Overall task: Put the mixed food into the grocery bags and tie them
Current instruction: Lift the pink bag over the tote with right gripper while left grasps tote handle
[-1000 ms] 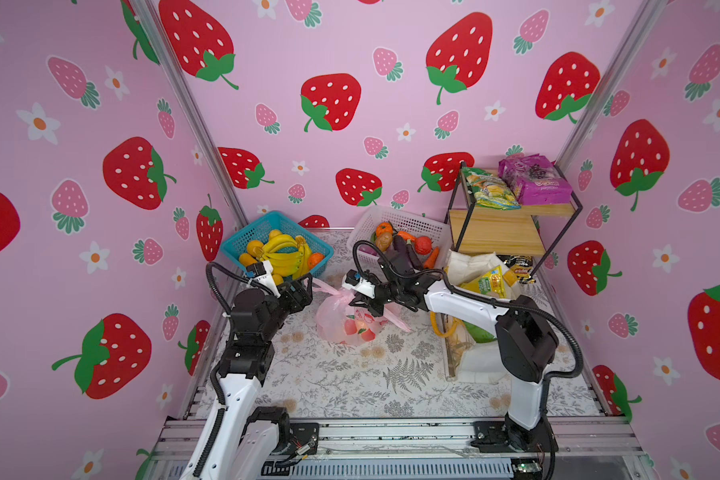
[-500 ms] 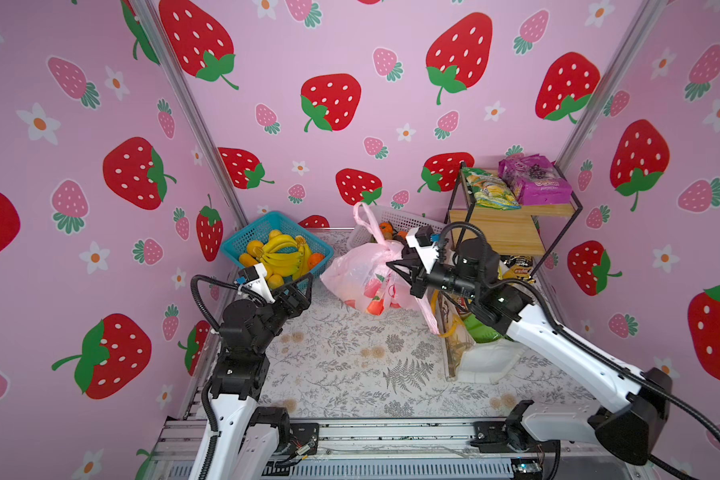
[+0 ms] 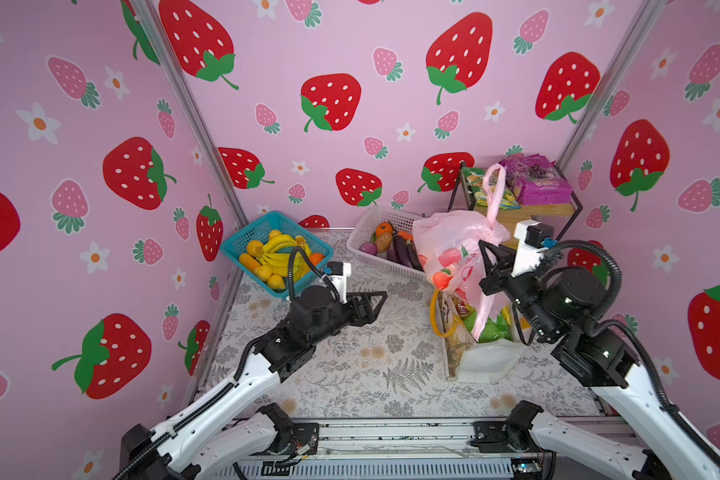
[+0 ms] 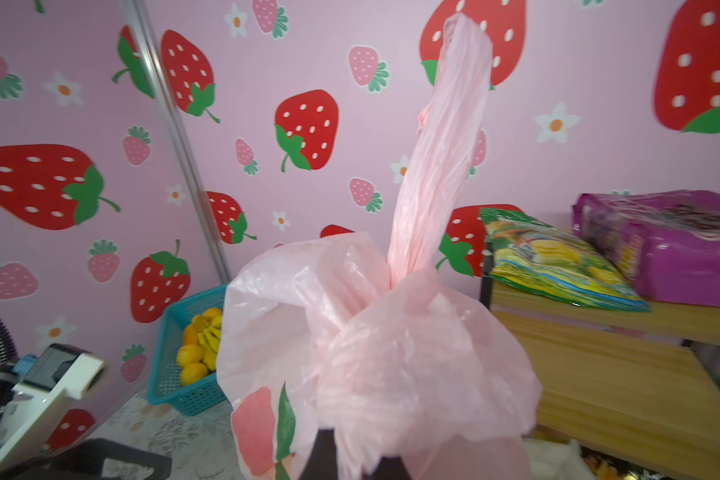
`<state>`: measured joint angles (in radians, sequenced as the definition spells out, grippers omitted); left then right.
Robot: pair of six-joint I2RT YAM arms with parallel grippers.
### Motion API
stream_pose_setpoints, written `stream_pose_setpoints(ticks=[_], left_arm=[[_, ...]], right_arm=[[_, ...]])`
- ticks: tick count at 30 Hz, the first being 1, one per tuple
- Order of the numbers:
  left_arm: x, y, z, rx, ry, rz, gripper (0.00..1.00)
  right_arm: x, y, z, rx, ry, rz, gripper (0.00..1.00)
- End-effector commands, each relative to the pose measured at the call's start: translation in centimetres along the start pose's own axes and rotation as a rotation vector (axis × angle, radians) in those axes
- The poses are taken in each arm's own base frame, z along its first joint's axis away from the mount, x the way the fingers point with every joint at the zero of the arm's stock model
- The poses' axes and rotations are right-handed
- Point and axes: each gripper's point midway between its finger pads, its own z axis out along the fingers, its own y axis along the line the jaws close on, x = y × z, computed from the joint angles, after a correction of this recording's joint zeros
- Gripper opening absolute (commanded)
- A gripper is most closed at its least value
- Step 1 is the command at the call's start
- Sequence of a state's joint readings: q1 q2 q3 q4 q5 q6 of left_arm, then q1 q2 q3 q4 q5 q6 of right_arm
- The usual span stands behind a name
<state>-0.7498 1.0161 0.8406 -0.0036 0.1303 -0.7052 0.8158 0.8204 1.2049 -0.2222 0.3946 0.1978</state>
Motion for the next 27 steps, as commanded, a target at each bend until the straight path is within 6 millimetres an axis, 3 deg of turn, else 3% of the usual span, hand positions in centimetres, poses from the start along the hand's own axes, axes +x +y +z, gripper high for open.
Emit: stream_pose_setpoints(ticks=[1,6,11,17,22,27], left_arm=[[0.2,-3.5,2.6,0.055,0.019,0.036,0.73],[3.9,-6.3,8.3,0.139,0.186,0.014,0.69],[5.2,-8.3,12.8,0.204,0.281,-0.010,0.68],[6.3,-7.7,16.8,0.175,0.331,-0.013,0.52],[7.5,-6.7,18.3,0.169,0.358,-0.030,0.30],[6.2,-6.6,17.1,0.205,0.321,-0.051,0.07]], right_arm=[[1.4,-4.9,-1.6,0.261,0.051,-0.070,0.00],[3.9,-6.9,-1.9,0.369,0.122,-0.125,0.00],[7.0,-7.4,-0.6,0.361,0.209,-0.131,0.00],[11.1,-7.2,1.6,0.266,0.319,-0.098,0.00],[13.7,-7.4,2.5,0.186,0.382,-0.046,0.00],[16.7,-8.0,2.6,0.130,0.458,0.009,0.00]])
